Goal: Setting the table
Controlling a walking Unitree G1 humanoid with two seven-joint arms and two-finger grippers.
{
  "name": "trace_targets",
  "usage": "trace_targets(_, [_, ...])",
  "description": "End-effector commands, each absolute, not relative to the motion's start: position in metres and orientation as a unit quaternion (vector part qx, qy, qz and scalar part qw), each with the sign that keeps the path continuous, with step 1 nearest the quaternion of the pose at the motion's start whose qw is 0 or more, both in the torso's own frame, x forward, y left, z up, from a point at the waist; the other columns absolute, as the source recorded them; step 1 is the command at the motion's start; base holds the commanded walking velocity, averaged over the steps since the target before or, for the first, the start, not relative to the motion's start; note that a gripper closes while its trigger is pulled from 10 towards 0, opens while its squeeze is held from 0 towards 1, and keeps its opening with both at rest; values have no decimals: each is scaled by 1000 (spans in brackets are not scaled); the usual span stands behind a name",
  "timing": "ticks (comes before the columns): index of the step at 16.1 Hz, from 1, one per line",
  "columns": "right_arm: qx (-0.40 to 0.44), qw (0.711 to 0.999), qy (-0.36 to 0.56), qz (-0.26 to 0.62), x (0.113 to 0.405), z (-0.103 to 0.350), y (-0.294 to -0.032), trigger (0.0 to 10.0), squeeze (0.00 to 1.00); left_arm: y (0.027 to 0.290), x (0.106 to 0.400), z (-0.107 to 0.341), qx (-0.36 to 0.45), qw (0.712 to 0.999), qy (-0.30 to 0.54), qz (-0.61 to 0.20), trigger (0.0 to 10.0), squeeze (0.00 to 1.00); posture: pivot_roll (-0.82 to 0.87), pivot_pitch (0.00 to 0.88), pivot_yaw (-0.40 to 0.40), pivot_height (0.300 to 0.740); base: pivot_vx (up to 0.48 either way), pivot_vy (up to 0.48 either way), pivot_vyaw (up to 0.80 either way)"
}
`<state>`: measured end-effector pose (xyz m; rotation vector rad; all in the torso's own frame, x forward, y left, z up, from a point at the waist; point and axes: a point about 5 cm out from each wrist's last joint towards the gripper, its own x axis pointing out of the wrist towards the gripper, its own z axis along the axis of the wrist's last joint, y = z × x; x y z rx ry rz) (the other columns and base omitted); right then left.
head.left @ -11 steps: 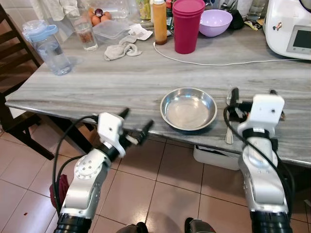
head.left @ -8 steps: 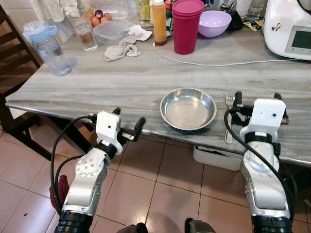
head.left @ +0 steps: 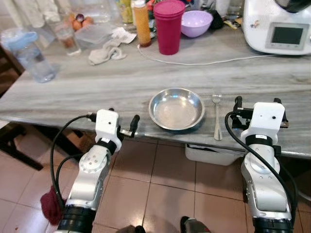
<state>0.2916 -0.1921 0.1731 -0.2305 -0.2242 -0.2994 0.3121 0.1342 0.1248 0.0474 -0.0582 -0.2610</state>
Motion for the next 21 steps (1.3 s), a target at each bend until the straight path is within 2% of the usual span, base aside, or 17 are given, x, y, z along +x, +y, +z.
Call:
trace_targets(1, [-106,978,-116,-134,290,175,-185,10000,0,141,310,119,26,993,-13,-112,10000,0,-174,125,104,740,-416,0,0])
trace_targets(4, [-97,983,-115,-103,293,172,-175,10000,0,144,309,123,24,995,-22,-92,10000,0,-149,117,84,740,-420,0,0])
trace_targets(9, [-82,988,-97,-92,296,167,-177,10000,0,143,304,121,12,997,-22,-71,10000,0,-143,98,65,740,-422,0,0])
trace_targets(12, [-37,993,-74,-90,297,161,-176,10000,0,144,302,120,14,997,-23,-75,10000,0,-149,112,53,740,-413,0,0])
trace_targets(17, [-47,994,-62,-77,290,157,-170,10000,0,139,291,113,-7,995,-16,-101,10000,0,-169,135,85,740,0,0,0])
trace_targets(19, [-7,996,-68,-49,286,156,-163,10000,0,135,284,117,-18,990,-21,-135,10000,0,-173,149,98,740,0,0,0])
trace_targets(21, [-9,997,-51,-62,286,149,-163,10000,0,137,282,112,-13,990,-17,-142,10000,0,-171,136,92,740,0,0,0])
